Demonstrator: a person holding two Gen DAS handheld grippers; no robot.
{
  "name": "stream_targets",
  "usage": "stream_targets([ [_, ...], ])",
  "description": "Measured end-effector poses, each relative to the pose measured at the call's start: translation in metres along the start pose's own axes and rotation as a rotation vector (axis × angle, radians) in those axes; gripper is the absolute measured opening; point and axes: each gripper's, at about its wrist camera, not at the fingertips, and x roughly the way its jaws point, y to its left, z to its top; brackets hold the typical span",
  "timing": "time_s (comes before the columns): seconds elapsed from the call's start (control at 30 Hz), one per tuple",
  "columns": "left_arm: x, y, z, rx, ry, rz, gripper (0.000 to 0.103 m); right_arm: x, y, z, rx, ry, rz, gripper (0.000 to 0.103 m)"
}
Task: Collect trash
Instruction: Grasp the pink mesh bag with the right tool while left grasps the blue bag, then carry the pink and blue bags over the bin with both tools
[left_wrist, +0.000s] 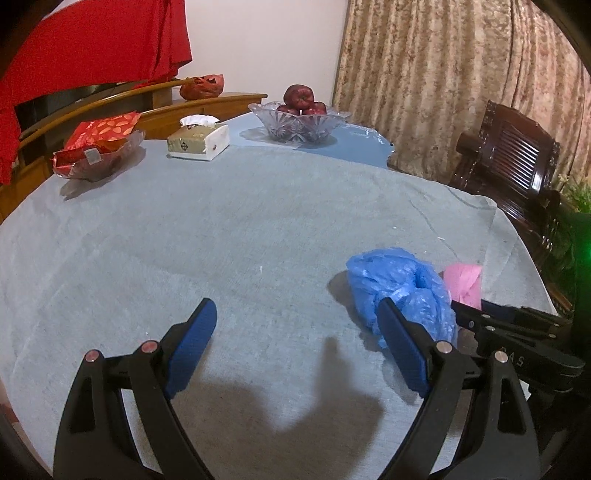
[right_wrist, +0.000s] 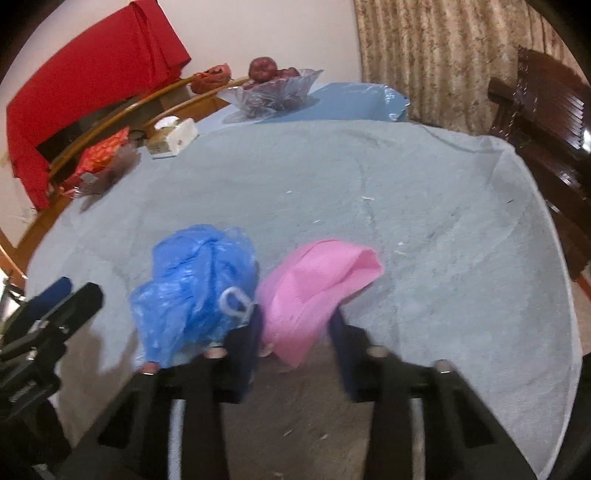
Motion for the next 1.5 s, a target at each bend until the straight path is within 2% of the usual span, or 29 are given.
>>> stream_targets([
  [0.07,0.0,-0.003,0.0,0.006,0.001,-0.011,0.086,-0.005,-0.001,-0.002,-0.004,-0.008,0.006,0.019],
  [0.13,0.0,-0.01,-0.001,0.012,0.0,-0.022,0.086,-0.011,-0.003,-0.004,-0.006,-0.017,0.011,0.017],
  [0.4,0.007,-0.046,-0.003,0.043,0.014,-0.072,0.086,-0.046,-0.035,-0.007,0.032,-0.076,-0.046,0.017],
  [0.7,0.029,-0.075,-0.007,0.052,0.061,-0.066,0.085,-0.065,-0.06,-0.012,0.053,-0.106,-0.096,0.017],
  [0.77,0.036,-0.078,-0.008,0.049,0.087,-0.064,0.079,-0.065,-0.062,-0.013,0.058,-0.104,-0.096,0.017],
  [0.83,0.043,-0.078,-0.008,0.046,0.119,-0.071,0.065,-0.065,-0.064,-0.015,0.063,-0.105,-0.094,0.017],
  [0.9,0.047,-0.078,-0.008,0.043,0.143,-0.072,0.056,-0.066,-0.064,-0.016,0.067,-0.105,-0.089,0.017],
  [0.93,0.048,-0.077,-0.008,0.034,0.146,-0.076,0.047,-0.066,-0.064,-0.017,0.067,-0.106,-0.087,0.017],
  [1.2,0.027,-0.08,-0.003,0.035,0.117,-0.083,0.019,-0.084,-0.059,-0.019,0.055,-0.13,-0.073,0.017],
  [1.23,0.023,-0.082,-0.002,0.038,0.111,-0.085,0.012,-0.087,-0.059,-0.019,0.056,-0.136,-0.072,0.017],
  [1.5,-0.018,-0.097,0.009,0.048,0.048,-0.117,0.005,-0.116,-0.059,-0.022,0.058,-0.173,-0.065,0.017],
])
